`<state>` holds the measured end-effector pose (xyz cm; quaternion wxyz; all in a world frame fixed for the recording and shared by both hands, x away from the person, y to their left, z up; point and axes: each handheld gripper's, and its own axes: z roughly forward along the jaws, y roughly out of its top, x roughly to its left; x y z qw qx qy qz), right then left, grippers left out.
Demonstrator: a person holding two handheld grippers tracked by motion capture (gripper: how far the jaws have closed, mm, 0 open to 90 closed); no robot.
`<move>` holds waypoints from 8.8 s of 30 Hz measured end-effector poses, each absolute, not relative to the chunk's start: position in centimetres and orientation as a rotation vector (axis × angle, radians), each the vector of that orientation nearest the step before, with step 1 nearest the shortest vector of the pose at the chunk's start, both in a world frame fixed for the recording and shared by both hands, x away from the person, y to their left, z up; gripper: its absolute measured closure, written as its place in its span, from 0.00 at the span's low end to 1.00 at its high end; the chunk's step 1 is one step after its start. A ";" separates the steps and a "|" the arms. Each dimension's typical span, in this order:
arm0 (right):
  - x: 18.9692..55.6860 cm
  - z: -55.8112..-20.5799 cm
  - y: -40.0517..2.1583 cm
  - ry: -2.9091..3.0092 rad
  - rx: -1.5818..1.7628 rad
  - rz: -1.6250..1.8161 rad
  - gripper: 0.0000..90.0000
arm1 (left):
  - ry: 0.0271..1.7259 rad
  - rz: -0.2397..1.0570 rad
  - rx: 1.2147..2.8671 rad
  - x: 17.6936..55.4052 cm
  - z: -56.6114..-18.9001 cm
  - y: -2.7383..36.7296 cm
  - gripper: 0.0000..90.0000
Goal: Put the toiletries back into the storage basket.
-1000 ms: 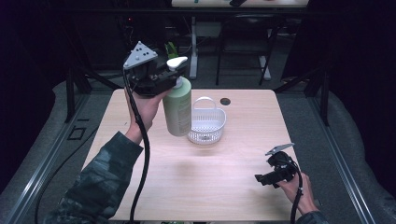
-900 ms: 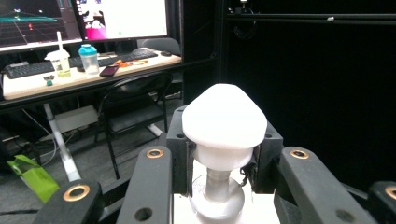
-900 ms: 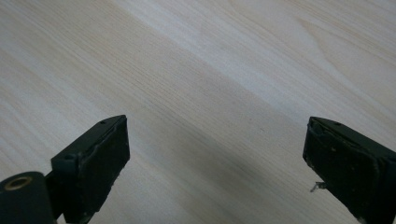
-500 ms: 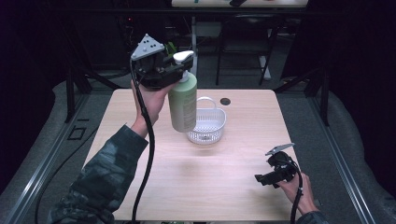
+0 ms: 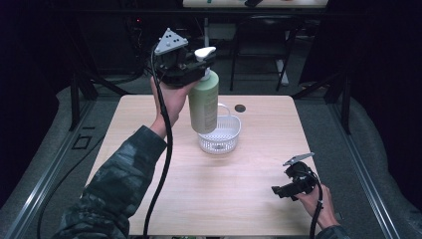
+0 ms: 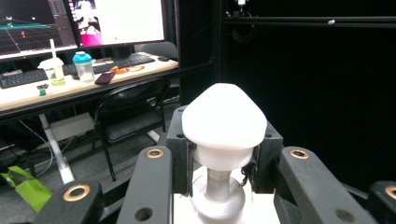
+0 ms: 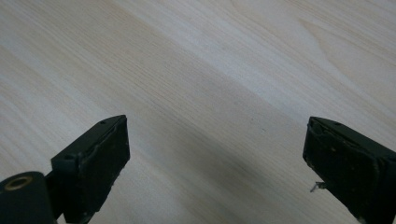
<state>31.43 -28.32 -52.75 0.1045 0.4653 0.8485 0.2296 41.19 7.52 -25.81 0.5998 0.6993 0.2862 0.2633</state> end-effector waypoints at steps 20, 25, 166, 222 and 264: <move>31.5 -52.9 -28.2 2.517 1.356 0.664 0.08 | 0.684 0.614 1.638 43.2 -26.4 5.9 0.75; 31.5 -52.9 -28.2 2.518 1.344 0.656 0.08 | 0.688 0.619 1.640 43.7 -26.4 5.5 0.75; 31.1 -52.6 -28.1 2.522 1.318 0.673 0.08 | 0.779 0.539 1.736 48.1 -37.3 2.9 0.75; 31.1 -52.5 -28.2 2.524 1.323 0.685 0.09 | 0.802 0.554 1.769 48.3 -40.6 2.5 0.75; 31.0 -52.4 -28.1 2.518 1.319 0.686 0.09 | 0.774 0.506 1.831 47.3 -40.5 3.3 0.75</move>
